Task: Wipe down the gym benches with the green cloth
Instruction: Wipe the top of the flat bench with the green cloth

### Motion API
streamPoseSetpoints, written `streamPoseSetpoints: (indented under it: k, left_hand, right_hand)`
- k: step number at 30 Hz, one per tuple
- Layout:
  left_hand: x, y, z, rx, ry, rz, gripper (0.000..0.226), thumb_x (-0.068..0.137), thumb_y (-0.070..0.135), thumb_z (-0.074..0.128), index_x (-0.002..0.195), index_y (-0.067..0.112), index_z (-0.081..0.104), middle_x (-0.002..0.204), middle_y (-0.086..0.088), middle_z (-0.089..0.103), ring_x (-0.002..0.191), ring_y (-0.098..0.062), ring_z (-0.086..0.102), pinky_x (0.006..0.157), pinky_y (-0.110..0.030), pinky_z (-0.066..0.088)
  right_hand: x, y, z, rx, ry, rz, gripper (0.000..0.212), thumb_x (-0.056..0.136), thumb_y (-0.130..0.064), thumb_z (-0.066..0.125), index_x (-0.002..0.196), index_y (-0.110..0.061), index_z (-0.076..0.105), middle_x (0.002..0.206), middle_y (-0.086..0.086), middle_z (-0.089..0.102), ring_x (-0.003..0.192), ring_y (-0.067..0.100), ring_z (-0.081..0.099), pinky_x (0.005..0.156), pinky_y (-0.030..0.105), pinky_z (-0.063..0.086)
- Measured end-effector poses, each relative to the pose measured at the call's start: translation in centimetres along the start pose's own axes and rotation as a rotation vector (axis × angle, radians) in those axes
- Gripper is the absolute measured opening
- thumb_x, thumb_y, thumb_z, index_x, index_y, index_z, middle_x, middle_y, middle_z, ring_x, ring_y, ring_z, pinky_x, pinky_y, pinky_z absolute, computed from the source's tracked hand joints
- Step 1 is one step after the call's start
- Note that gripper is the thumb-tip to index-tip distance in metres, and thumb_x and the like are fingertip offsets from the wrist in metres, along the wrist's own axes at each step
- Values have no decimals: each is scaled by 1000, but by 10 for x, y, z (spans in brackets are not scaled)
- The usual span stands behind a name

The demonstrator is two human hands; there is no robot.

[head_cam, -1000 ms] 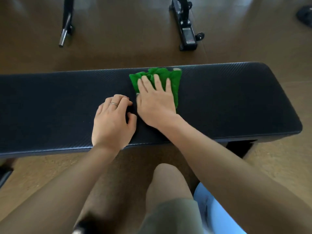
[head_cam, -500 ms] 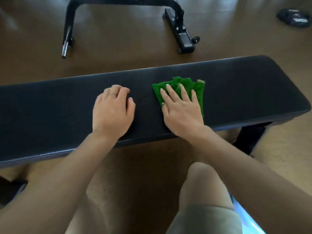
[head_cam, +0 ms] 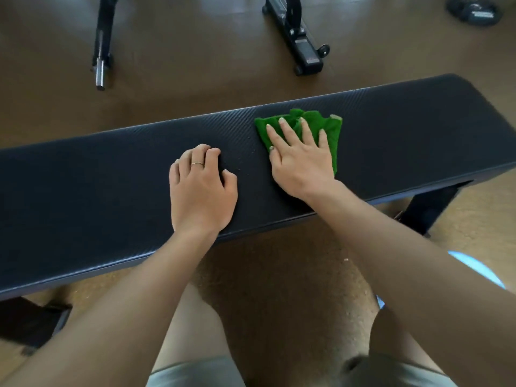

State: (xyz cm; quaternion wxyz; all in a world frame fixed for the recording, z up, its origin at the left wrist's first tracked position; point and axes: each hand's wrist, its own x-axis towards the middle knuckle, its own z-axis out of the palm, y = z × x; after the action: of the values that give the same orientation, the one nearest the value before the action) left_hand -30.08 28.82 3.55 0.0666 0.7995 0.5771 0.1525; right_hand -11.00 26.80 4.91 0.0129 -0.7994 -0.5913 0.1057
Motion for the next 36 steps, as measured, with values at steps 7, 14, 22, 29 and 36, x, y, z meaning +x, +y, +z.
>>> streamPoseSetpoints:
  k: [7, 14, 22, 29, 36]
  left_hand:
    - [-2, -2, -2, -16, -28, 25, 45, 104, 33, 41, 145, 15, 49, 153, -7, 45, 146, -29, 35, 124, -50, 24]
    - [-2, -3, -4, -26, -64, 39, 45, 105, 31, 42, 147, 16, 45, 154, -7, 42, 148, -30, 32, 126, -50, 20]
    - [-2, -3, -3, -49, -34, 34, 44, 104, 28, 42, 145, 15, 48, 153, -7, 45, 146, -29, 34, 125, -50, 22]
    - [-2, -7, -5, -85, -18, 38, 45, 103, 26, 42, 146, 15, 51, 153, -6, 46, 147, -27, 34, 125, -48, 22]
    - [2, -6, -10, -83, -77, 48, 46, 104, 28, 44, 147, 15, 49, 154, -5, 44, 147, -27, 32, 125, -49, 21]
  right_hand:
    - [-93, -42, 32, -4, 133, 8, 56, 107, -46, 18, 162, -38, 27, 171, -6, 24, 160, 29, 11, 127, 59, 7]
    - [-75, 12, 22, -17, 195, 10, 53, 108, -46, 23, 160, -41, 32, 169, -7, 29, 158, 24, 20, 128, 53, 12]
    - [-84, -36, 35, 83, 384, 297, 55, 106, -40, 27, 158, -28, 42, 166, -4, 37, 157, 27, 22, 127, 55, 11]
    - [-104, -28, 42, 38, 321, -77, 49, 109, -39, 32, 155, -30, 47, 163, -3, 41, 156, 24, 27, 128, 52, 16]
    - [-86, 13, 36, 42, 433, 279, 52, 109, -37, 28, 154, -22, 49, 163, -1, 43, 156, 28, 27, 128, 52, 13]
